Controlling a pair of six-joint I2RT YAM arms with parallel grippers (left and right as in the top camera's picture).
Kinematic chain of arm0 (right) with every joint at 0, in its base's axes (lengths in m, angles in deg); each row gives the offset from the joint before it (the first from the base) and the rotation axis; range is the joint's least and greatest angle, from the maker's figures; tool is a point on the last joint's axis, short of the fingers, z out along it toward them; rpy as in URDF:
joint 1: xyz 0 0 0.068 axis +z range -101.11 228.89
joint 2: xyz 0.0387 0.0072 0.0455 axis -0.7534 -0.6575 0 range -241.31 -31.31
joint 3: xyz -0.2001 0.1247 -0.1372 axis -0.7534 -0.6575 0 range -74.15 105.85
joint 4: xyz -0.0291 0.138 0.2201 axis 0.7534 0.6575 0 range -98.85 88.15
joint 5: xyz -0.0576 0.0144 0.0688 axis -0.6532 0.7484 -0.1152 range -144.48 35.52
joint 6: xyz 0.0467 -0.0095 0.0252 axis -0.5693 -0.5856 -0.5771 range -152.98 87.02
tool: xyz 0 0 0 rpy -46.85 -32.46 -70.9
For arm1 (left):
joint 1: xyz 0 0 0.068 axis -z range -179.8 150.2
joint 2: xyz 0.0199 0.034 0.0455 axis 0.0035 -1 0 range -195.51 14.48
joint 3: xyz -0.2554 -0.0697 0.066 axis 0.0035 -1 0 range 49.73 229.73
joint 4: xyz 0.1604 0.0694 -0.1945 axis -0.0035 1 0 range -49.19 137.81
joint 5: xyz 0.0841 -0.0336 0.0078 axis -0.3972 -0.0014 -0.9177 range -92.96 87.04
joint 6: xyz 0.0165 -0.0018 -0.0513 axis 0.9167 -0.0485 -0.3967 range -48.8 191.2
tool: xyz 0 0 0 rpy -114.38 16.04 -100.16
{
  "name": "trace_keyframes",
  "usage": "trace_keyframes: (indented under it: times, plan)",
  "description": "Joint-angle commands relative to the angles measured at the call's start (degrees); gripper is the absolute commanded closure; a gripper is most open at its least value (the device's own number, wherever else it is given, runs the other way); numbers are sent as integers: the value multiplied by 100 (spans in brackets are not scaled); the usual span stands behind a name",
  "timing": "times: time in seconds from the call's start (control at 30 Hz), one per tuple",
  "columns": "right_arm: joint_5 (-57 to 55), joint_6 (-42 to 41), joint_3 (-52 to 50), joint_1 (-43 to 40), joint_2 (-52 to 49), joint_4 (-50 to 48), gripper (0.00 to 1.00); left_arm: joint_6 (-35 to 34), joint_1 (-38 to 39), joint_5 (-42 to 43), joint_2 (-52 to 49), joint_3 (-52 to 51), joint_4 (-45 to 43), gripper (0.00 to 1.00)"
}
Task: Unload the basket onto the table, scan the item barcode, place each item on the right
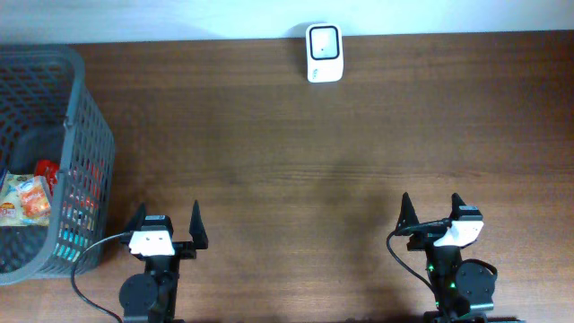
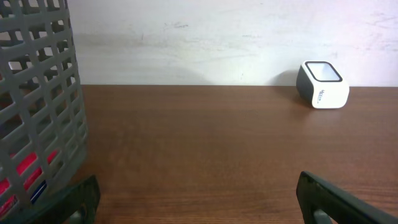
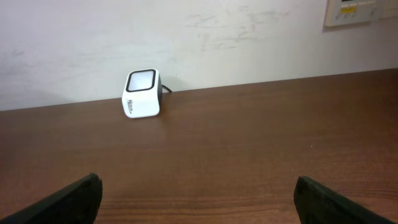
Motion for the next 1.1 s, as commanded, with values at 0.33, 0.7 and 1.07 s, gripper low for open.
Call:
trace_keyframes:
  times: [0.33, 0.7, 1.07]
  plan:
    - [-66, 20, -42, -37, 37, 24, 2, 90, 31, 0, 17, -66, -13, 1]
    - [-66, 20, -42, -37, 37, 24, 2, 90, 31, 0, 17, -66, -13, 1]
    - [-68, 20, -42, -37, 37, 24, 2, 66, 31, 2811, 17, -63, -905, 1]
